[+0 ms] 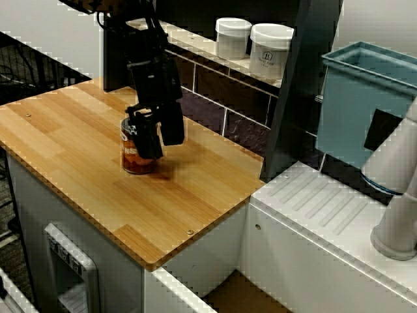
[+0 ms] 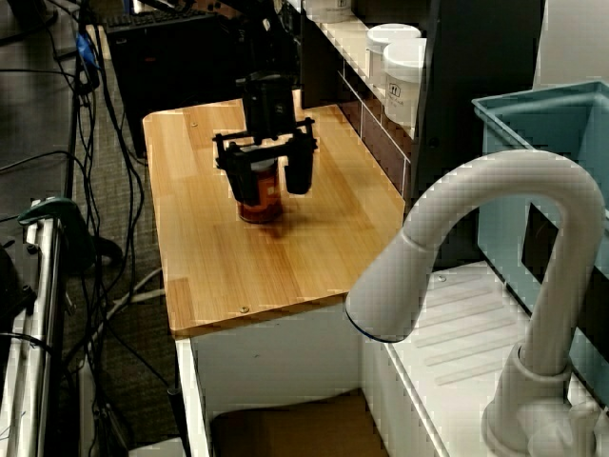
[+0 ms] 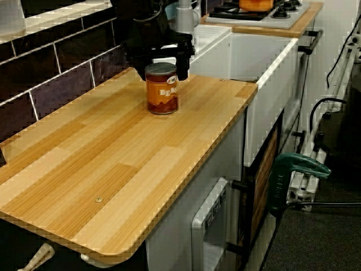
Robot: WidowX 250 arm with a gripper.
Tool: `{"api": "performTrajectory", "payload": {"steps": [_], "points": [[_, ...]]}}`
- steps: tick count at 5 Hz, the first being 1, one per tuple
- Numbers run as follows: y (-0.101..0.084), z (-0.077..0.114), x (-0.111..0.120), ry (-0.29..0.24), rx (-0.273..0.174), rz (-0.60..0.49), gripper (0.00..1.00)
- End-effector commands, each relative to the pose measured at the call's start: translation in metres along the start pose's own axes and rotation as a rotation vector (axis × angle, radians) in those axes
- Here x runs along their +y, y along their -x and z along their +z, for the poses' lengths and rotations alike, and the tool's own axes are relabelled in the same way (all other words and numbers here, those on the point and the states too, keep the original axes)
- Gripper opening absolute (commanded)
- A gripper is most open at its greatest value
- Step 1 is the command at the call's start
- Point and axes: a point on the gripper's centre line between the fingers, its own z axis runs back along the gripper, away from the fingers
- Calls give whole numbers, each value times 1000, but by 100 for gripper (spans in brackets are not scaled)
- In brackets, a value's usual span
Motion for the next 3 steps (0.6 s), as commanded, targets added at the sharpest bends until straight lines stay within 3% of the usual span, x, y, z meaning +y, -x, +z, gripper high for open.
{"api": "performTrajectory", "payload": {"steps": [1, 3], "points": [[29, 51, -4, -16, -12, -53, 100], [58, 61, -3, -59, -18, -21, 100]]}}
